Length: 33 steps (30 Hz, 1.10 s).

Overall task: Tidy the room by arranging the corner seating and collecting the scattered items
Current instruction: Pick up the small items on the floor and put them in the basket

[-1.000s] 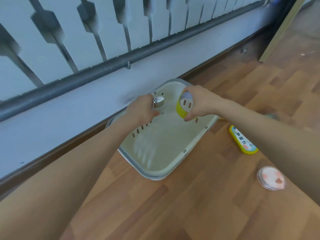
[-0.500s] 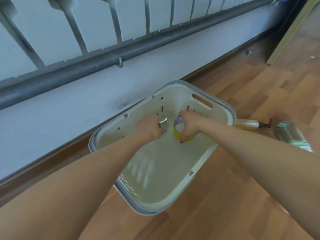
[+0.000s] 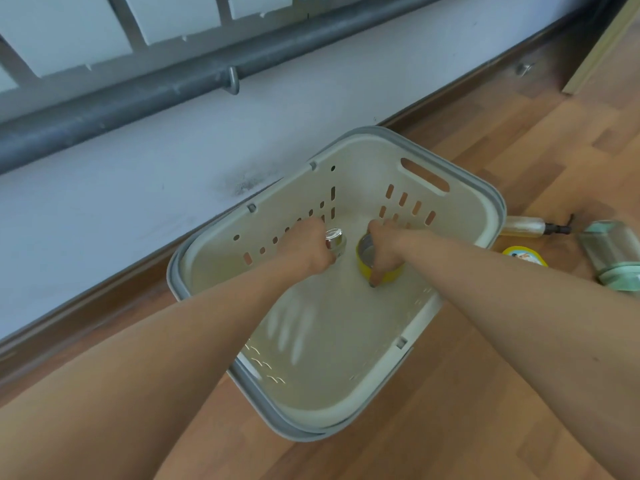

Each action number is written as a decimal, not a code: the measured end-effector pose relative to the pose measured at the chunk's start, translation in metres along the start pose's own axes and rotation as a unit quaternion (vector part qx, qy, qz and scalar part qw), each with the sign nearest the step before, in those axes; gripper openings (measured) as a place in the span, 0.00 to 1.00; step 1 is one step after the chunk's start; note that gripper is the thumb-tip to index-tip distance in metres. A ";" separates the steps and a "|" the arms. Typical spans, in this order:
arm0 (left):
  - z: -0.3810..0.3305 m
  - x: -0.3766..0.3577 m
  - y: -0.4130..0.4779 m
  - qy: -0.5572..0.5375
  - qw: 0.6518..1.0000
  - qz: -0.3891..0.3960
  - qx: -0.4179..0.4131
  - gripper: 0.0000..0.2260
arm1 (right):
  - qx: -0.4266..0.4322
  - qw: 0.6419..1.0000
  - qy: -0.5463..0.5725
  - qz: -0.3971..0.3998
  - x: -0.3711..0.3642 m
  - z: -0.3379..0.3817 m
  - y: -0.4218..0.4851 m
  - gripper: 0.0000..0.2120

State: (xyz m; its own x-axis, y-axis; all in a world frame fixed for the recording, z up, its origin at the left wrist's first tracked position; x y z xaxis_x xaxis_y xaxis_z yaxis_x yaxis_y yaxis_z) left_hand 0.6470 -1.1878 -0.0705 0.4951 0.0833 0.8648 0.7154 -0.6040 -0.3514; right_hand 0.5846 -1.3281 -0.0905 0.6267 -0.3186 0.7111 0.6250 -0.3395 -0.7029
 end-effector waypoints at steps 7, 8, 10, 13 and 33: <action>0.004 -0.008 0.000 -0.011 1.000 0.015 0.010 0.07 | 0.010 0.999 -0.035 0.006 -0.002 0.004 0.003 0.54; 0.003 -0.009 -0.001 -0.008 1.000 0.017 0.010 0.07 | 0.010 0.999 -0.041 0.008 -0.002 0.005 0.002 0.54; 0.001 -0.009 -0.002 -0.003 1.000 0.019 0.011 0.07 | 0.012 0.999 -0.051 0.009 -0.003 0.004 0.002 0.54; -0.002 -0.008 -0.003 0.004 1.000 0.019 0.013 0.07 | 0.018 0.999 -0.050 0.008 -0.004 0.002 0.005 0.55; -0.046 0.061 -0.061 0.139 0.985 -0.049 -0.092 0.18 | 0.126 0.985 -0.054 -0.103 0.047 -0.011 -0.102 0.33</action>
State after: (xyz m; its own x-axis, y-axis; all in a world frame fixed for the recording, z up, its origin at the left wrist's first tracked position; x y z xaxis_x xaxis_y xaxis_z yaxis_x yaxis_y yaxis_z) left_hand 0.6106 -1.1820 0.0205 0.2562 -0.0570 0.9650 0.6386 -0.7394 -0.2132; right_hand 0.5452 -1.3179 0.0148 0.5111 -0.1649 0.8435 0.8318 -0.1524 -0.5338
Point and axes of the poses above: each hand's wrist, its own y-axis towards the middle knuckle, its own x-axis out of the back of the hand, z = x × y, the point moved 3 cm from there along y, towards the middle knuckle, and after that the axes turned 7 degrees about z, right-handed, at the moved point
